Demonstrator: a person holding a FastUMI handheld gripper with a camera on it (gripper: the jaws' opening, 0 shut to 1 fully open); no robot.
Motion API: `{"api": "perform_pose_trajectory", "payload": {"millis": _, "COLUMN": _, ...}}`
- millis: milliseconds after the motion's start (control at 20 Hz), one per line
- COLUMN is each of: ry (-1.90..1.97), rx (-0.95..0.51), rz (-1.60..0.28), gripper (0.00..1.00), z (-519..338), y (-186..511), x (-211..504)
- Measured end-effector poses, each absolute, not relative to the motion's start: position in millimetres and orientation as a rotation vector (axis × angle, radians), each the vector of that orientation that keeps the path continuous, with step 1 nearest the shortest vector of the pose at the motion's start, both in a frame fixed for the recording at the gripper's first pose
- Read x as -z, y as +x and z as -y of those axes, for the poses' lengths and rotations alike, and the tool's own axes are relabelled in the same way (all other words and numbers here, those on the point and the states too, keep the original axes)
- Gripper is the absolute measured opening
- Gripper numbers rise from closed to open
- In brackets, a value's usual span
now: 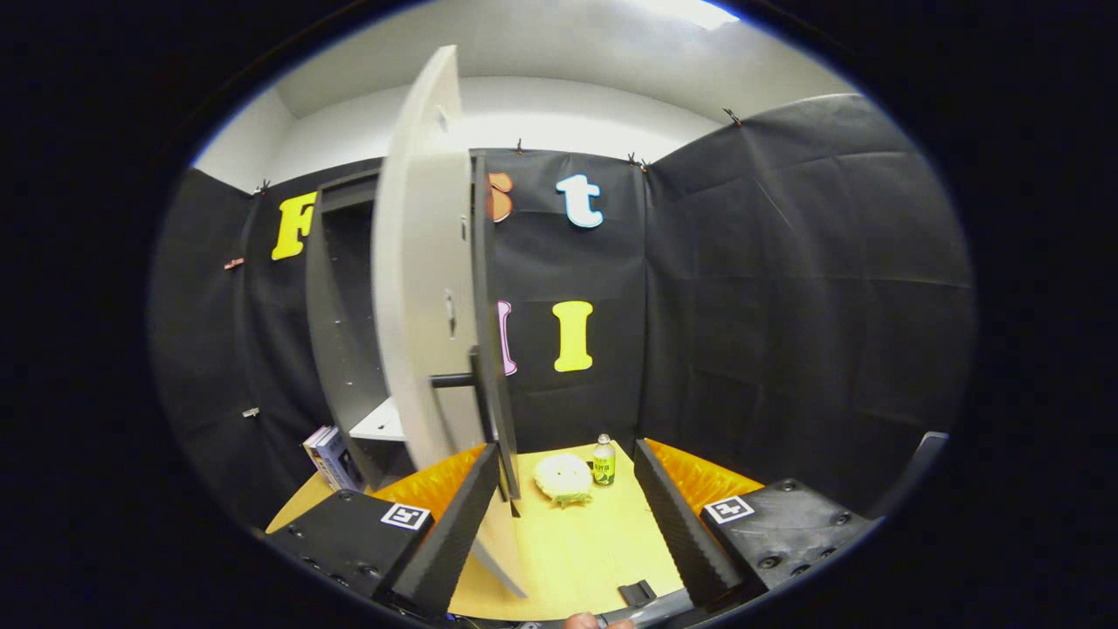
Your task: Open the shoe cabinet door, grab the shoes and put them into the shoe cabinet, then close the shoe cabinet door.
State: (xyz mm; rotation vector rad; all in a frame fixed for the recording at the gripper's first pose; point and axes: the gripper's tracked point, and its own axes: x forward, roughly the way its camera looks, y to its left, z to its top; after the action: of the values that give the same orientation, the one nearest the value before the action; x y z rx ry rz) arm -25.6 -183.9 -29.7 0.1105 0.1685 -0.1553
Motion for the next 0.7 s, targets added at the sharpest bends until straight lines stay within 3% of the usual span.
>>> {"api": "perform_pose_trajectory", "payload": {"millis": 200, "ry": 0.103, "rx": 0.139, "rz": -0.179, "gripper": 0.98, "z": 182.4, "y": 3.6, "x": 32.4}}
{"api": "perform_pose_trajectory", "payload": {"millis": 700, "ry": 0.069, "rx": 0.141, "rz": -0.179, "gripper": 0.97, "z": 139.1, "y": -3.7, "x": 29.7}}
